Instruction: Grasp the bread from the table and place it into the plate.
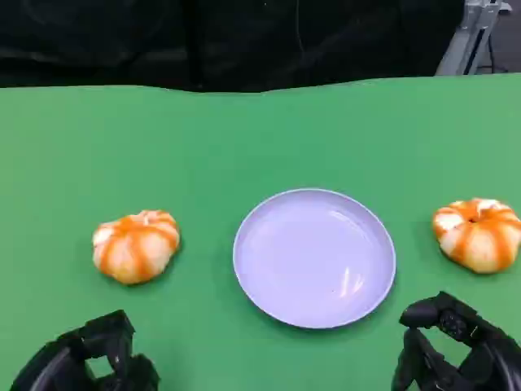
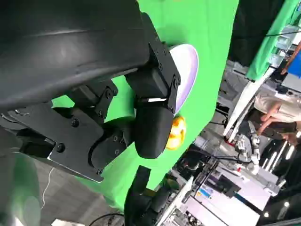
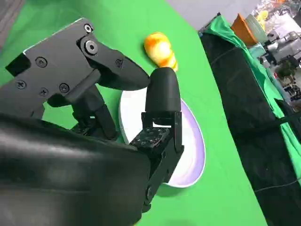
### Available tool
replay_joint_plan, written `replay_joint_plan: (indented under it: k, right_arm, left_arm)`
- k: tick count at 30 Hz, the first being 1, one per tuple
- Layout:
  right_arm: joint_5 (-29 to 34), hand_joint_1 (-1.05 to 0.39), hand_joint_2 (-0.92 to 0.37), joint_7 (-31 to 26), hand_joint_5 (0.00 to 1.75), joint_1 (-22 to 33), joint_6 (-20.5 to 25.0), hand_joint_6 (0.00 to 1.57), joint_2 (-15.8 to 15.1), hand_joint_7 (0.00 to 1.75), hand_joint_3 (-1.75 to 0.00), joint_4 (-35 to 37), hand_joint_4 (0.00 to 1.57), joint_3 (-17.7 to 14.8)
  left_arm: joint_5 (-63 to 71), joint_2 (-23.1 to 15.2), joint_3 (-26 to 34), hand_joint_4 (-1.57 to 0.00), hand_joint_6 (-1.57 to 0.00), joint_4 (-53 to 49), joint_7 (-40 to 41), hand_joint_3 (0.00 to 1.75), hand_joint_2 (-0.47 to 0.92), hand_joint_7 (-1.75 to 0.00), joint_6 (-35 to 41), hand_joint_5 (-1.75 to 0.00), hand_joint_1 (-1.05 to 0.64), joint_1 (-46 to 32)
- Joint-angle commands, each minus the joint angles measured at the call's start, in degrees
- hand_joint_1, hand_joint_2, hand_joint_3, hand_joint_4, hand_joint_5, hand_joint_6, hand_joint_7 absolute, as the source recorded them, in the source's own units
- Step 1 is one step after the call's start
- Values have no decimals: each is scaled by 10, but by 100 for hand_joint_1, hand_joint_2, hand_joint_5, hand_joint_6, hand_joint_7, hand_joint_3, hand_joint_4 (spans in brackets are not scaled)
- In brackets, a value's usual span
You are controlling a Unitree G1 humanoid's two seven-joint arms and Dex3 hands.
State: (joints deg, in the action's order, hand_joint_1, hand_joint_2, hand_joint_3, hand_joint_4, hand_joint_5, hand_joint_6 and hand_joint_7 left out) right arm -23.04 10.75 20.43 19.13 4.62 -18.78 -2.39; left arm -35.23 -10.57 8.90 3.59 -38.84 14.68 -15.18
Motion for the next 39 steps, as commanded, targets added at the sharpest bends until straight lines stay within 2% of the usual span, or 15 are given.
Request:
replay_joint_plan:
  k: [1, 7, 17, 20, 21, 22, 23, 24, 25, 26, 28, 29, 31, 34, 39]
  right_arm:
    - [-15, -19, -50, -12, 152, 0, -5, 85, 9, 141, -109, 5, 98, -13]
    - [-10, -18, -49, -28, 149, 0, 0, 85, 13, 140, -115, 0, 99, -11]
    - [-5, -18, -53, -20, 154, 1, -9, 82, 3, 144, -110, 2, 96, -6]
    - [-3, -19, -53, -29, 155, 0, 1, 82, 4, 145, -108, -5, 96, -3]
    - [-2, -19, -53, -30, 154, -1, 3, 82, 3, 144, -108, -6, 96, -2]
    - [-1, -19, -53, -32, 154, -2, 6, 82, 3, 143, -108, -7, 96, -1]
    - [-1, -19, -53, -34, 154, -3, 6, 83, 4, 143, -108, -6, 96, -1]
    - [-2, -19, -52, -34, 154, -4, 5, 83, 5, 142, -108, -4, 96, 0]
    - [-3, -18, -52, -33, 155, -5, 3, 83, 5, 141, -108, -2, 95, 0]
    - [-3, -18, -52, -32, 157, -6, 2, 83, 5, 140, -108, -1, 94, 1]
    - [-3, -18, -52, -34, 159, -7, 3, 83, 5, 140, -109, -1, 93, 2]
    - [-2, -18, -52, -34, 160, -7, 4, 83, 4, 140, -109, -2, 92, 2]
    - [3, -18, -52, -35, 159, -8, 1, 83, 3, 140, -109, 0, 92, 5]
    - [7, -18, -53, -41, 157, -12, 8, 83, 5, 138, -108, -2, 93, 7]
    - [10, -19, -55, -44, 155, -15, 7, 84, 4, 137, -106, 0, 94, 8]
  left_arm:
    - [2, -5, 6, -94, -89, -4, -6, 114, 56, -156, -6, -175, -12, -3]
    - [0, -5, 7, -94, -89, -5, -7, 113, 57, -156, -5, -175, -12, -1]
    - [1, -4, 7, -94, -88, 2, 2, 109, 60, -156, -1, -175, -12, -3]
    - [24, 5, 9, -93, -90, 14, 33, 109, 57, -152, -21, -175, -10, -8]
    - [37, 12, 10, -90, -88, 16, 44, 115, 52, -147, -40, -172, -8, -10]
    - [48, 18, 12, -86, -85, 17, 53, 119, 46, -138, -60, -165, -9, -12]
    - [87, 24, 10, -82, -84, 13, 66, 120, 45, -131, -116, -159, -10, -14]
    - [123, 25, 7, -74, -82, 10, 76, 97, 54, -108, -164, -138, -19, -15]
    - [162, 24, 4, -65, -82, 5, 85, 60, 72, -73, -217, -111, -27, -15]
    - [211, 19, 1, -62, -83, 1, 100, 40, 82, -49, -276, -90, -31, -14]
    - [303, -1, -2, -54, -76, -8, 133, 29, 90, -13, -366, -47, -43, -8]
    - [336, -8, -3, -51, -71, -13, 147, 29, 91, -6, -394, -35, -48, -6]
    - [402, -24, -2, -45, -63, -18, 180, 31, 92, -1, -436, -21, -57, -1]
    - [552, -67, 2, -31, -50, 23, 240, 31, 92, 0, -439, -9, -71, 27]
    - [683, -108, -20, -25, -46, -2, 322, 26, 92, 0, -428, -4, -83, 108]
